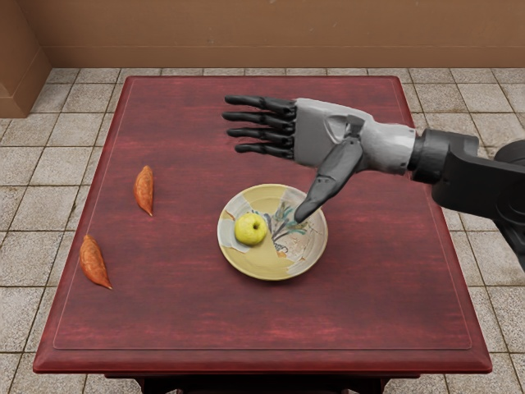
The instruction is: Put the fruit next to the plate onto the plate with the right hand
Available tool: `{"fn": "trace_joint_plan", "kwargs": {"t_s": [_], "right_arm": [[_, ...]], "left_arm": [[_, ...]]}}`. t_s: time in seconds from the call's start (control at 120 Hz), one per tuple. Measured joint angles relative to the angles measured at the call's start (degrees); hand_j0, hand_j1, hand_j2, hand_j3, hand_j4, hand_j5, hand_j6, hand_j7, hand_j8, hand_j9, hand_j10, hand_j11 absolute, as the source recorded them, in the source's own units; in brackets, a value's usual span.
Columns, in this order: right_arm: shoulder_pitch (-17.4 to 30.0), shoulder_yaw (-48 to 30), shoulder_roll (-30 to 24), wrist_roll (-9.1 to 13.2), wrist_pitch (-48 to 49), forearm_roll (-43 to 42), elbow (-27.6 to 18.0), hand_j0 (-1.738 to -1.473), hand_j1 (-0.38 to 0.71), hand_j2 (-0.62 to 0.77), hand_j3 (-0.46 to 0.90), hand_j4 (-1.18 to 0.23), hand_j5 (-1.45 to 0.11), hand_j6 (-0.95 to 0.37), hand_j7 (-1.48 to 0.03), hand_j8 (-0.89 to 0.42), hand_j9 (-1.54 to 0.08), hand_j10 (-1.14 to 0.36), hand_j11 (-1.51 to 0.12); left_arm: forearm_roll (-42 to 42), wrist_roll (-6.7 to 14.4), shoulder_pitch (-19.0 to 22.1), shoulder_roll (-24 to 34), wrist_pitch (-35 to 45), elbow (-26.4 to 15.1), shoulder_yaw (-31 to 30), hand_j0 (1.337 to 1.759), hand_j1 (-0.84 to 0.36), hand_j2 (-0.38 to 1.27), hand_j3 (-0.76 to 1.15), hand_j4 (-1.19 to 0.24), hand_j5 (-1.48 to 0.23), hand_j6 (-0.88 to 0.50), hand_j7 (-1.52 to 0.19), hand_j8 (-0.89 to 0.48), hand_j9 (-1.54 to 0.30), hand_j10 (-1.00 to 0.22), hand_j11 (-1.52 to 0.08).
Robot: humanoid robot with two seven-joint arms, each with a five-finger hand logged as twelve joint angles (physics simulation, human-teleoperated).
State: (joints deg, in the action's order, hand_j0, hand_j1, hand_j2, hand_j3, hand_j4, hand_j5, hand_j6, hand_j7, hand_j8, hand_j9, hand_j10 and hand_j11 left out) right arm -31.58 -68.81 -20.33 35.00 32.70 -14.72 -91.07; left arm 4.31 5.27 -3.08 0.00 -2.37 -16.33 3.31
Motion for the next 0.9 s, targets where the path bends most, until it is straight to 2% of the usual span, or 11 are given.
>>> {"fn": "trace_joint_plan", "kwargs": {"t_s": [0.317, 0.608, 0.9], "right_arm": [[14.2, -14.3, -1.2, 0.0, 2.1, 3.4, 0.9, -1.658, -0.31, 0.00, 0.00, -0.03, -0.04, -0.03, -0.04, -0.03, -0.04, -0.03, -0.04], [19.6, -22.9, -3.7, 0.0, 2.3, 3.6, 3.0, -1.658, -0.32, 0.00, 0.00, -0.03, -0.04, -0.03, -0.04, -0.03, -0.04, -0.03, -0.04], [22.2, -26.5, -5.7, 0.0, 2.3, 5.0, 5.4, -1.658, -0.32, 0.00, 0.00, -0.02, -0.03, -0.02, -0.03, -0.02, -0.03, -0.03, -0.03]], "left_arm": [[0.0, 0.0, -0.1, 0.0, 0.0, 0.0, 0.0, 1.658, 0.35, 0.00, 0.00, 0.00, 0.00, 0.00, 0.00, 0.00, 0.00, 0.00, 0.00], [0.0, 0.0, 0.1, 0.0, 0.0, 0.0, -0.1, 1.658, 0.35, 0.00, 0.00, 0.00, 0.00, 0.00, 0.00, 0.00, 0.00, 0.00, 0.00], [0.0, 0.0, 0.0, 0.0, 0.0, 0.0, 0.0, 1.658, 0.35, 0.00, 0.00, 0.00, 0.00, 0.00, 0.00, 0.00, 0.00, 0.00, 0.00]]}}
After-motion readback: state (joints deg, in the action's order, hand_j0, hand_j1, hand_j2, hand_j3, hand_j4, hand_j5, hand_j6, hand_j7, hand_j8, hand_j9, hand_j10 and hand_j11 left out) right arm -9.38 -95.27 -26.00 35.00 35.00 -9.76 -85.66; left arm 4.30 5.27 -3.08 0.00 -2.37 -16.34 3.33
